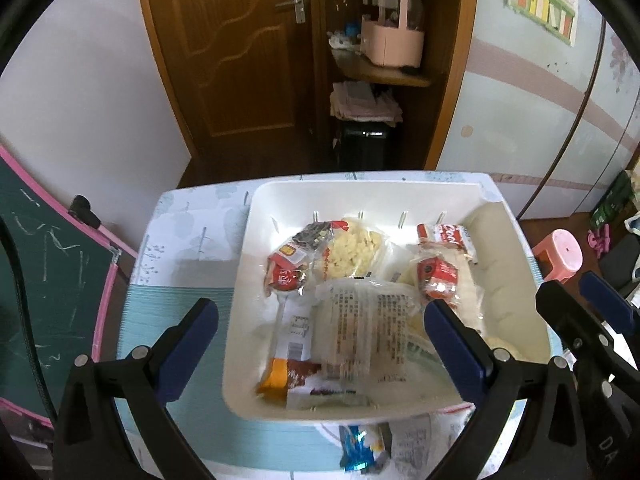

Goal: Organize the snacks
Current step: 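Withdraw both tools from the tray toward the remaining snacks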

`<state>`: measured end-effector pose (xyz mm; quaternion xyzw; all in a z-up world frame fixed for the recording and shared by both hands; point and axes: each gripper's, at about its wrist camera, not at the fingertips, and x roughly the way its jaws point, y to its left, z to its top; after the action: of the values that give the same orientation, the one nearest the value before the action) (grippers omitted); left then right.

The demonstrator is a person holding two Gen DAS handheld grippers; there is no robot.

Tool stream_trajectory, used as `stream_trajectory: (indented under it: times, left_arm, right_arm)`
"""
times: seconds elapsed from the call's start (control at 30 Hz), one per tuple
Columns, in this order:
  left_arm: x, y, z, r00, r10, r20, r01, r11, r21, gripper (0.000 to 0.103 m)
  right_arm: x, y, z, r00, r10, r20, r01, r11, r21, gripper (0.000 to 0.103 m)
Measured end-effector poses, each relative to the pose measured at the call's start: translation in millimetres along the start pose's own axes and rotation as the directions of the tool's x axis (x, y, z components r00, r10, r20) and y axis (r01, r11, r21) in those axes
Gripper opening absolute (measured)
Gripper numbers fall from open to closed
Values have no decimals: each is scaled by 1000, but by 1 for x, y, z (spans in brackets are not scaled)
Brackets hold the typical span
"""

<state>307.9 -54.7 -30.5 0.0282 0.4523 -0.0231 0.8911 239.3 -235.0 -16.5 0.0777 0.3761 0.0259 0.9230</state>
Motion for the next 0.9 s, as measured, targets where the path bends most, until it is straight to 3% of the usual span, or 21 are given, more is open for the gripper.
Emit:
stream_trajectory:
  times: [0.23,0.53,0.73,0.9]
  left_arm:
    - [-62,4,-24,998,-24,65,24,1000,-2,102]
    - [-116,-6,-87,987,-82,137,77,996,46,102]
    - [-113,-32,-122,987,-99,126,84,989,121,102]
    - [-85,-54,-146,993,-104,54,92,979,181,102]
  right_arm:
    - [-55,1,-15,998,33,45,-35,998,45,62]
    - [-113,-6,-61,996,32,85,-35,999,23,62]
    - [-123,-26,-96,998,8,63,-11,999,44,63]
    - [-104,-53,-126,1000,-20,-10,21,996,88,63]
